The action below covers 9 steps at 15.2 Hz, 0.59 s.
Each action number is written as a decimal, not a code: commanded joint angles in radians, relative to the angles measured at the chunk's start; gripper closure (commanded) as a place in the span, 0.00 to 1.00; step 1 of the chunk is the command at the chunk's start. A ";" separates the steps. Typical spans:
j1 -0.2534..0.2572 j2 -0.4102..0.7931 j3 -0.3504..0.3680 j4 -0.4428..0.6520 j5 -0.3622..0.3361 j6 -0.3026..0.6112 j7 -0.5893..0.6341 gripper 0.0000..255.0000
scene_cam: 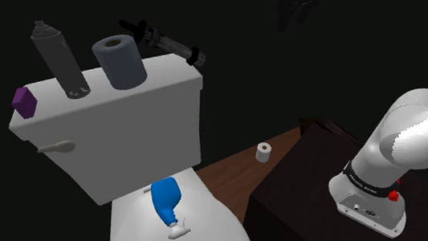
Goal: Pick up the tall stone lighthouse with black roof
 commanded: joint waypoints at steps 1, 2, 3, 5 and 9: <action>0.000 0.000 0.000 0.000 0.000 0.000 0.000 0.00; 0.013 0.023 -0.017 -0.003 0.003 0.040 -0.042 0.00; 0.026 0.047 -0.033 -0.005 0.006 0.079 -0.084 0.00; 0.055 0.099 -0.066 -0.001 0.018 0.153 -0.170 0.00; 0.119 0.215 -0.129 0.032 0.059 0.281 -0.348 0.00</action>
